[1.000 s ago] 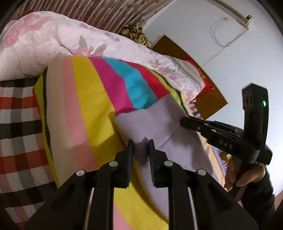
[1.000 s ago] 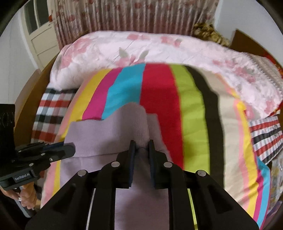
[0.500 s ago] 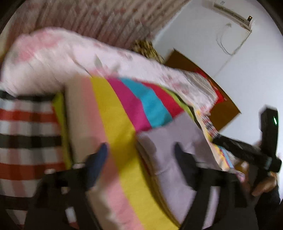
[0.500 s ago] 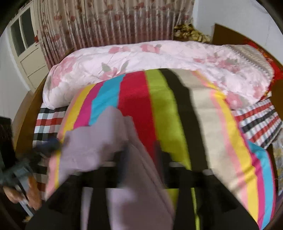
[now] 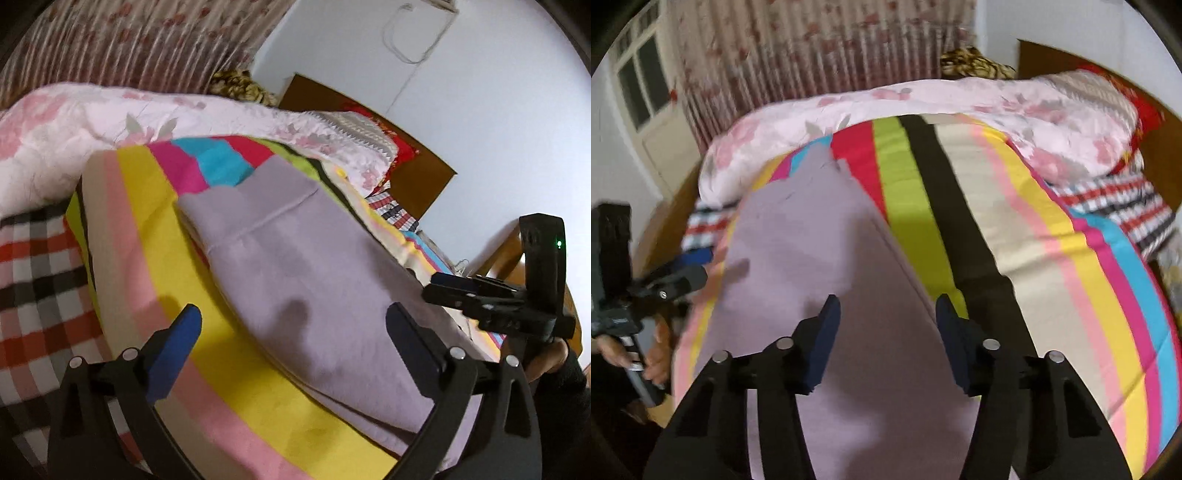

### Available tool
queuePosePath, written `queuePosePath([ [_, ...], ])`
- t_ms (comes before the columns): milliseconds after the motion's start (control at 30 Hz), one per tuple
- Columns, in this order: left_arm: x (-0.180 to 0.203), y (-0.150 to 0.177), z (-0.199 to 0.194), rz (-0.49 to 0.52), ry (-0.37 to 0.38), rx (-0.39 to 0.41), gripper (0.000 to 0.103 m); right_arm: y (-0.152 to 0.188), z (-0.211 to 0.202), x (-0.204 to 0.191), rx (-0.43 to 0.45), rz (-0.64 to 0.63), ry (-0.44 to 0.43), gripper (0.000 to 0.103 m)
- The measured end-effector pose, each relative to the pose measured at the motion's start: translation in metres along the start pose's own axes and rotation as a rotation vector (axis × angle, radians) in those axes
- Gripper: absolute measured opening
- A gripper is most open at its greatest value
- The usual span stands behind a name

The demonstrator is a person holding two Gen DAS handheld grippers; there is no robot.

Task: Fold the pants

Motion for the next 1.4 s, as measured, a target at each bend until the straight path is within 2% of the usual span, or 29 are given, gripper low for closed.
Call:
queuePosePath([
  [133,-0.014,-0.002,-0.015,-0.033,-0.037,0.008,0.100,0.000,0.006,-0.002,-0.017,0.019,0.041,0.050],
  [200,-0.030,-0.005,-0.023,-0.053,-0.065,0.015,0.100,-0.001,-0.012,-0.025,0.031,0.008,-0.030,0.050],
  [300,-0.046,-0.003,-0.026,-0.087,-0.076,-0.021,0.099,0.012,-0.047,-0.076,0.092,-0.067,-0.124,0.049],
  [333,-0.050,-0.001,-0.027,-0.110,-0.058,-0.042,0.099,0.022,-0.061,-0.096,0.107,-0.091,-0.154,0.047],
  [433,-0.043,0.006,-0.033,-0.116,-0.001,-0.065,0.099,0.044,-0.076,-0.124,0.103,-0.113,-0.171,0.039],
  [600,-0.018,0.020,-0.033,-0.059,0.039,-0.082,0.099,0.066,-0.061,-0.146,0.041,-0.182,-0.082,0.037],
  [700,-0.018,0.020,-0.038,-0.117,0.067,-0.087,0.099,0.070,-0.045,-0.151,0.006,-0.289,0.037,0.023],
  [933,-0.036,0.019,-0.059,-0.121,0.053,-0.081,0.099,0.074,-0.044,-0.155,0.035,-0.313,0.111,0.008],
  [1033,-0.037,0.024,-0.063,-0.115,0.061,-0.092,0.099,0.074,-0.045,-0.159,0.053,-0.344,0.145,0.005],
  [1200,-0.028,0.026,-0.065,-0.120,0.101,-0.098,0.099,0.067,-0.064,-0.160,0.093,-0.243,0.112,0.005],
  [1367,-0.017,0.028,-0.060,-0.095,0.122,-0.111,0.099,0.089,-0.047,-0.159,0.017,-0.186,0.072,0.006],
  [1400,-0.014,0.028,-0.059,-0.098,0.130,-0.116,0.099,0.089,-0.048,-0.158,0.026,-0.171,0.070,0.006],
])
Point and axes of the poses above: each gripper's, at about its wrist camera, not at the fingertips, and z roughly the way its jaws point, x to its right, y to its underside, the point moved 5 cm from there along z, roughly the way its jaws point, and after that the axes turned 13 degrees about x, right-handed, at the moved point
